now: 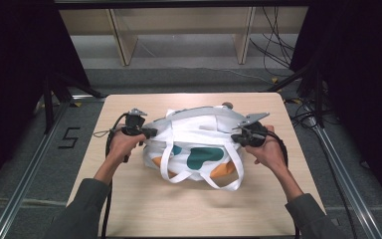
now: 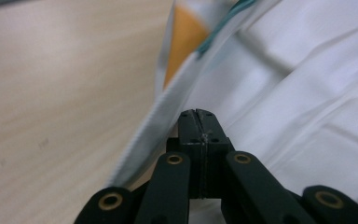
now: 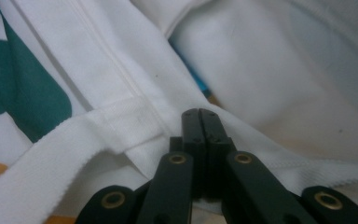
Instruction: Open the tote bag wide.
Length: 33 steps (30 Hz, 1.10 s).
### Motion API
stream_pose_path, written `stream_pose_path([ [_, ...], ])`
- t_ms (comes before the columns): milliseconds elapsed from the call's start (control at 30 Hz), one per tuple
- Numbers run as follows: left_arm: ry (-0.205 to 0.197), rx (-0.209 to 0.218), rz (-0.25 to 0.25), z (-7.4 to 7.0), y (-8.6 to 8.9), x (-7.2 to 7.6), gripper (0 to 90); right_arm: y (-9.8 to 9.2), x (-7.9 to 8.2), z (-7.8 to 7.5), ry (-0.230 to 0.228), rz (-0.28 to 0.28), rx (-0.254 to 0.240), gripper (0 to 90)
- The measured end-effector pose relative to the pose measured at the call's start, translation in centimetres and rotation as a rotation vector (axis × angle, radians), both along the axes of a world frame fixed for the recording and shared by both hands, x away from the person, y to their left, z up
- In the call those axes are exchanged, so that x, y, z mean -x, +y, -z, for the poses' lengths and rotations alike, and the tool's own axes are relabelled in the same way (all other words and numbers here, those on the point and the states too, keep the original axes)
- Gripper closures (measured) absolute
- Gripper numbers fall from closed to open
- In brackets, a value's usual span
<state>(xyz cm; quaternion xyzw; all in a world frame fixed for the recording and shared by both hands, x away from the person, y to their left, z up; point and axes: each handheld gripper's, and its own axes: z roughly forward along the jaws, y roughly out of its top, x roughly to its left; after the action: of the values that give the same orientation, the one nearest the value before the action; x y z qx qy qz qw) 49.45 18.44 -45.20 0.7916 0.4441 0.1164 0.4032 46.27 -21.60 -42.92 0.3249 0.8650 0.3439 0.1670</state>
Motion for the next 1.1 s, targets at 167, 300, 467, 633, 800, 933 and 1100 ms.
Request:
stream_pose_path([
  [167, -0.003, -0.071, 0.025, -0.6, -0.2, 0.2, 89.5, 0.3, 0.8, 1.7, 0.025, -0.008, 0.007, 90.0],
  [300, -0.009, -0.066, 0.019, -1.0, -0.2, 0.2, 89.4, 0.6, 0.7, 0.6, 0.005, -0.007, 0.043, 90.0],
  [467, -0.058, 0.002, 0.029, -3.1, -0.4, 0.6, 87.9, 1.3, 0.1, -3.1, -0.095, -0.025, -0.037, 90.0],
  [633, -0.095, 0.025, 0.097, -5.7, -3.3, 0.7, 86.8, 4.4, -1.7, -3.8, -0.095, -0.054, -0.025, 90.0],
  [800, -0.074, -0.005, 0.149, -5.7, -6.5, -0.4, 86.4, 6.3, -2.3, -2.0, -0.012, -0.104, 0.001, 90.0],
  [933, -0.043, -0.039, 0.14, -4.6, -6.9, -1.2, 86.7, 6.6, -0.2, -1.6, 0.025, -0.183, 0.003, 90.0],
  [1100, -0.011, -0.054, 0.114, -3.4, -7.1, -2.3, 87.6, 7.1, 3.7, 0.0, 0.138, -0.337, 0.061, 90.0],
])
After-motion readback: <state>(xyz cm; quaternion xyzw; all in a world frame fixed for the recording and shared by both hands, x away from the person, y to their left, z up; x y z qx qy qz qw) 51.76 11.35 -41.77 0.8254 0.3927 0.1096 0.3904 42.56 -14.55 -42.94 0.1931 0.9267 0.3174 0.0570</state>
